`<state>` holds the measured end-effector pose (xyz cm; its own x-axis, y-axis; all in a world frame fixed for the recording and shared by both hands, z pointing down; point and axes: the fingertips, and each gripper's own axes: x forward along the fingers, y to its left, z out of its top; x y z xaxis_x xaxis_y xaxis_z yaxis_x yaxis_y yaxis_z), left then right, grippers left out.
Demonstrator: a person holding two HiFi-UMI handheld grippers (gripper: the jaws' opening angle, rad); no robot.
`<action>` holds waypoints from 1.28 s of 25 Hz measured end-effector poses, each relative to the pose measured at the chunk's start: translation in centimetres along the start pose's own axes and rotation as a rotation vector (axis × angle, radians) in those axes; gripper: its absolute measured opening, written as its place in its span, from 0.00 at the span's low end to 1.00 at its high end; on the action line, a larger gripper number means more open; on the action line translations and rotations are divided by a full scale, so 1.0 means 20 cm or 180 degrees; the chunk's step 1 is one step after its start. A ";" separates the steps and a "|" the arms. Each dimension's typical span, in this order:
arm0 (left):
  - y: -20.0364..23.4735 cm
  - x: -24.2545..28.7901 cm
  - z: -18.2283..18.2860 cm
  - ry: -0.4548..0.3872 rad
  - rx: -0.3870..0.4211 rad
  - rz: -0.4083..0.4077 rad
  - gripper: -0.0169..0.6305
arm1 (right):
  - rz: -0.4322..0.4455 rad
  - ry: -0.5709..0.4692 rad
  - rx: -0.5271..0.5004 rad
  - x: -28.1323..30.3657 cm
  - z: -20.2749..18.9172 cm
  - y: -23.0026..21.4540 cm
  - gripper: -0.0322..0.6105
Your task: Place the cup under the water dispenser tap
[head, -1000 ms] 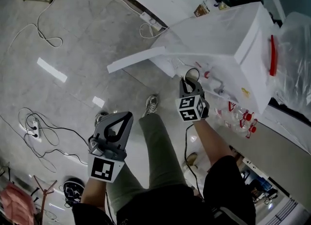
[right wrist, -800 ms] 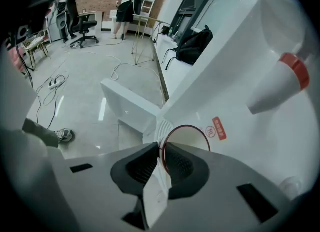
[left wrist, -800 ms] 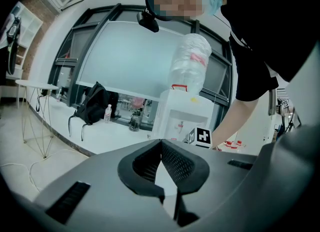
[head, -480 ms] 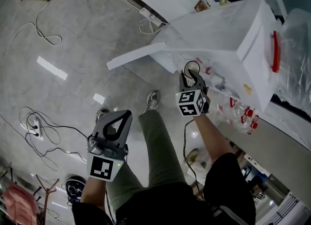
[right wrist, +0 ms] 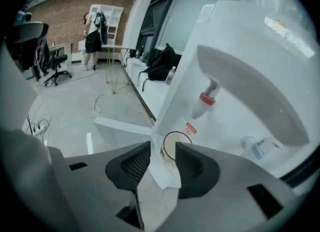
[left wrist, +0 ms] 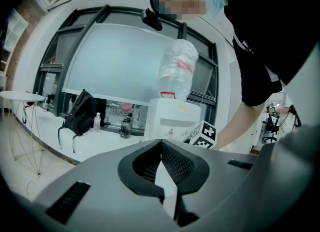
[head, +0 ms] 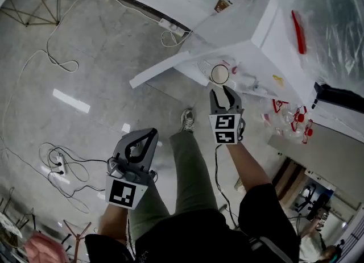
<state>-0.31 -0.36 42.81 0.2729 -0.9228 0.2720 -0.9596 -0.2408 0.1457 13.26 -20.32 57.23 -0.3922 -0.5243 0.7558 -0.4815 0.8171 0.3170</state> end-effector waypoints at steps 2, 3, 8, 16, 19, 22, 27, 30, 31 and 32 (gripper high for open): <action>-0.04 -0.04 0.08 0.0013 0.0115 -0.0098 0.05 | -0.0015 -0.0057 0.0311 -0.14 0.01 0.03 0.28; -0.06 -0.07 0.12 0.0011 0.0175 -0.0145 0.05 | -0.0017 -0.0081 0.0455 -0.22 0.01 0.04 0.28; -0.12 -0.19 0.39 -0.0089 0.0751 -0.0500 0.05 | -0.0159 -0.0426 0.1061 -0.66 0.11 0.11 0.24; -0.41 -0.42 0.72 -0.0434 0.0318 -0.0722 0.05 | -0.0408 -0.1028 0.1760 -1.42 0.19 0.19 0.14; -0.51 -0.49 0.78 -0.0449 0.0367 -0.0873 0.05 | -0.0497 -0.1185 0.1885 -1.66 0.20 0.23 0.14; -0.59 -0.59 0.85 -0.0485 0.0419 -0.0957 0.05 | -0.0531 -0.1312 0.2014 -1.87 0.20 0.30 0.14; -0.65 -0.75 0.92 -0.0427 0.0454 -0.1050 0.05 | -0.0520 -0.1373 0.2215 -2.14 0.19 0.44 0.13; -0.66 -0.82 0.95 -0.0403 0.0516 -0.1076 0.05 | -0.0507 -0.1394 0.2307 -2.25 0.19 0.51 0.13; -0.66 -0.84 0.96 -0.0391 0.0541 -0.1081 0.05 | -0.0524 -0.1405 0.2342 -2.29 0.19 0.53 0.13; -0.67 -0.86 0.97 -0.0378 0.0566 -0.1083 0.05 | -0.0546 -0.1416 0.2382 -2.32 0.18 0.54 0.13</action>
<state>6.44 12.80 17.73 0.5773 -0.8072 0.1233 -0.8156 -0.5774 0.0386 23.41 11.94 23.41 -0.4610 -0.7971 0.3900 -0.8868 0.4297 -0.1701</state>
